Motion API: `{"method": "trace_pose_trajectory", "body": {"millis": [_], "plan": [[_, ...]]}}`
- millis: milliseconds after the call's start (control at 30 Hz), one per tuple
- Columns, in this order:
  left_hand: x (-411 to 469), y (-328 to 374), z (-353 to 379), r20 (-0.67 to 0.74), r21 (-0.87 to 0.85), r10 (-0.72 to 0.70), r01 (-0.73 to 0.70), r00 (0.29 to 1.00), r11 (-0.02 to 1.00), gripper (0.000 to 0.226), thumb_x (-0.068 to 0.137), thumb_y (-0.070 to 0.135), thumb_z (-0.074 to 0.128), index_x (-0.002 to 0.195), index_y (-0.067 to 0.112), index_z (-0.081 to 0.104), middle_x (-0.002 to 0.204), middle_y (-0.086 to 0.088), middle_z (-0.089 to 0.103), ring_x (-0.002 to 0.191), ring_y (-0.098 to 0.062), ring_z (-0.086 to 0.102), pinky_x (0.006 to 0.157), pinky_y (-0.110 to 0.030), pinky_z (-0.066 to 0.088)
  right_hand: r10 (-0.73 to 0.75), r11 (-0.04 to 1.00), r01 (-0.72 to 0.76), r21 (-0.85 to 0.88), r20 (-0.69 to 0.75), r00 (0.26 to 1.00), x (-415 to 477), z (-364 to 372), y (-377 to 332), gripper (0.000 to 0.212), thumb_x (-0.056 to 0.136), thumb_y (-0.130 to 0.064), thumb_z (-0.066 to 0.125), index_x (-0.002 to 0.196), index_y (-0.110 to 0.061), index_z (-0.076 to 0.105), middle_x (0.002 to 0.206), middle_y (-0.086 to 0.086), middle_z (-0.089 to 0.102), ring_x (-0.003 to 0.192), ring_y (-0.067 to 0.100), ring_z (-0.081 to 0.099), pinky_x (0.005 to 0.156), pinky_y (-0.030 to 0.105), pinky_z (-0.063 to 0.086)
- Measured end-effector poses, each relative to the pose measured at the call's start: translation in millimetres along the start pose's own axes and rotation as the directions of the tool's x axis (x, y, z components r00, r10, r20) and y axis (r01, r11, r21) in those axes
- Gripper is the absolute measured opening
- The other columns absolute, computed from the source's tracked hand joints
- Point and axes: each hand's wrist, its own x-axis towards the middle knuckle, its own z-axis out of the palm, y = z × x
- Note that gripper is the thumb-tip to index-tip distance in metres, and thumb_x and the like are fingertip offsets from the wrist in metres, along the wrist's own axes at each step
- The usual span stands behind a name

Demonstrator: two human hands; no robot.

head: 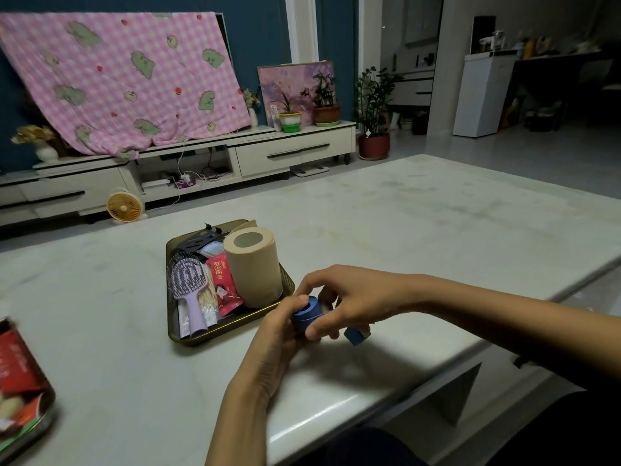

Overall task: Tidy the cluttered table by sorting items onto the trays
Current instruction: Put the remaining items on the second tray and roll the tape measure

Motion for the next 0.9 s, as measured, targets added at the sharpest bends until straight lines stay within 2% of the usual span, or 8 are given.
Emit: {"method": "trace_pose_trajectory", "body": {"millis": [100,233,333,433,600,700,767,900], "plan": [[0.4,0.1,0.8,-0.001,0.009,0.009,-0.009,1.0,1.0,0.03,0.072,0.04,0.059,0.083,0.013,0.068,0.071,-0.01,0.067,0.061,-0.017,0.063,0.055,-0.021,0.049,0.001,0.998,-0.011,-0.069,-0.144,0.99,0.6,6.7,-0.3,0.036,0.074,-0.033,0.076,0.094,-0.02,0.05,0.065,0.002,0.066,0.043,0.015,0.055,0.038,0.023,0.044],[2.2,-1.2,2.0,0.008,0.002,-0.006,0.006,1.0,1.0,0.033,0.074,0.045,0.055,0.087,0.019,0.071,0.077,-0.004,0.068,0.064,-0.01,0.06,0.061,-0.023,0.047,-0.061,0.916,-0.064,-0.396,-0.296,0.953,4.4,14.2,5.0,0.048,0.074,-0.051,0.07,0.096,-0.018,0.044,0.08,0.002,0.065,0.063,0.018,0.056,0.055,0.031,0.045],[3.8,-0.7,3.2,-0.005,-0.073,-0.029,0.029,1.0,0.997,0.038,0.075,0.034,0.053,0.102,0.008,0.062,0.082,-0.008,0.07,0.065,-0.013,0.065,0.055,-0.024,0.052,-0.009,0.992,-0.005,-0.126,-0.109,0.994,2.1,10.3,1.3,0.045,0.078,-0.035,0.073,0.108,-0.017,0.045,0.084,0.008,0.066,0.047,0.007,0.055,0.048,0.028,0.049],[2.3,0.5,2.1,-0.013,-0.073,-0.021,0.02,1.0,0.997,0.034,0.073,0.027,0.052,0.093,0.001,0.059,0.07,-0.011,0.068,0.056,-0.019,0.064,0.053,-0.026,0.053,0.003,1.0,-0.003,0.023,-0.005,1.0,-0.7,4.0,-0.1,0.038,0.08,-0.022,0.073,0.109,-0.015,0.05,0.072,0.003,0.064,0.038,0.01,0.05,0.038,0.02,0.043],[3.6,-2.1,1.7,-0.049,0.005,-0.004,0.005,0.999,1.0,0.033,0.076,0.036,0.053,0.087,0.008,0.064,0.07,-0.01,0.065,0.062,-0.017,0.06,0.06,-0.025,0.046,0.011,0.998,-0.02,-0.06,-0.146,0.989,1.2,5.8,1.3,0.033,0.072,-0.034,0.078,0.086,-0.022,0.05,0.062,-0.001,0.064,0.041,0.014,0.054,0.036,0.019,0.038],[3.6,-1.1,3.4,-0.059,-0.012,-0.001,0.0,0.998,1.0,0.033,0.078,0.043,0.052,0.076,0.015,0.071,0.067,-0.006,0.062,0.06,-0.013,0.056,0.059,-0.023,0.046,-0.057,0.929,-0.056,-0.366,-0.289,0.956,3.9,8.8,6.0,0.043,0.07,-0.054,0.073,0.085,-0.022,0.048,0.069,-0.002,0.062,0.056,0.013,0.054,0.046,0.024,0.037],[4.0,-1.8,2.8,-0.067,-0.021,-0.004,0.003,0.998,1.0,0.033,0.081,0.042,0.05,0.081,0.015,0.069,0.067,-0.005,0.062,0.059,-0.012,0.057,0.056,-0.022,0.047,-0.092,0.864,-0.09,-0.495,-0.331,0.939,5.3,11.1,8.2,0.048,0.07,-0.063,0.066,0.09,-0.023,0.048,0.074,-0.003,0.06,0.064,0.013,0.051,0.051,0.026,0.033],[4.8,-1.8,3.2,-0.108,-0.045,-0.03,0.026,0.994,0.999,0.024,0.089,0.022,0.044,0.084,0.004,0.059,0.056,-0.006,0.057,0.051,-0.012,0.053,0.058,-0.026,0.047,-0.052,0.976,0.012,-0.218,-0.177,0.983,1.8,3.9,1.3,0.043,0.076,-0.045,0.071,0.107,-0.021,0.054,0.067,-0.006,0.059,0.053,0.002,0.053,0.055,0.018,0.041]]}}
